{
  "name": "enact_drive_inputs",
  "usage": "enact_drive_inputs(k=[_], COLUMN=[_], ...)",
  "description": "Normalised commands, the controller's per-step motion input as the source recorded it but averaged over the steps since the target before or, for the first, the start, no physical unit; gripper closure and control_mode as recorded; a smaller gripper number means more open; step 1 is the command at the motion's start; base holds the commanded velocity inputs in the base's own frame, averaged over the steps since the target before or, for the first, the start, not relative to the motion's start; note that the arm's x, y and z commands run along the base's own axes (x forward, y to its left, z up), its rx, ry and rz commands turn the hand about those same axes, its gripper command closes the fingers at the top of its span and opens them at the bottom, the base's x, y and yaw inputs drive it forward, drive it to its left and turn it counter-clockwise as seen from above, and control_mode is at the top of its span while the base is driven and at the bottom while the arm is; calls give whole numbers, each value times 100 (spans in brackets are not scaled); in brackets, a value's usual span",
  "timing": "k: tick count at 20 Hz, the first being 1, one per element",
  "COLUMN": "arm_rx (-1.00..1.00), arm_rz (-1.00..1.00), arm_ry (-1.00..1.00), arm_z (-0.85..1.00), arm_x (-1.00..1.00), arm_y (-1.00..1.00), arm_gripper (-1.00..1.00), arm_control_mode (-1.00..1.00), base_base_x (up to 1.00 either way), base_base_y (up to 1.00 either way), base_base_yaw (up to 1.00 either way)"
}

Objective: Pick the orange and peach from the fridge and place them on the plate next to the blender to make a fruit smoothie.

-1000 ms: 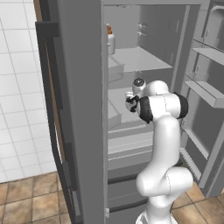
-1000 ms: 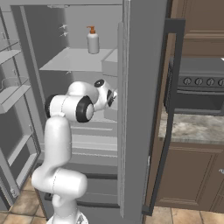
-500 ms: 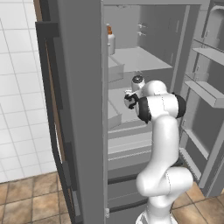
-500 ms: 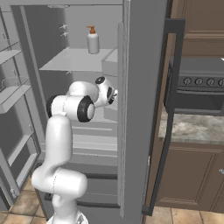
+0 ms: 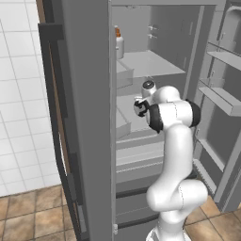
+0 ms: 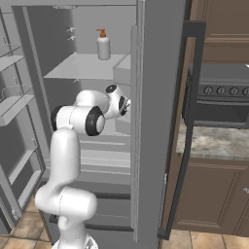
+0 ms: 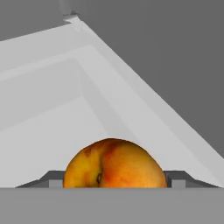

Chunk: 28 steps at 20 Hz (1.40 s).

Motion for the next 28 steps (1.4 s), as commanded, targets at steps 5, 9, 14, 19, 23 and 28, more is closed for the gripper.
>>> enact_drive_inputs(k=[5,9,14,19,23,28], arm_rx=[0,0,-6,-10,-4,-1], arm_rz=[0,0,2,7,6,4], arm_ry=[-14,-20,-33,-31,-14,-3], arm_z=[3,16,66,100,86,96], arm_x=[-35,-35,-50,-78,-100,-100], arm_y=[0,3,21,34,41,43], arm_gripper=[100,100,100,100,100,100], arm_control_mode=[-100,-100,-100,-100,-100,-100], base_base_x=[0,0,0,0,0,0], base_base_y=[0,0,0,0,0,0], base_base_yaw=[0,0,0,0,0,0])
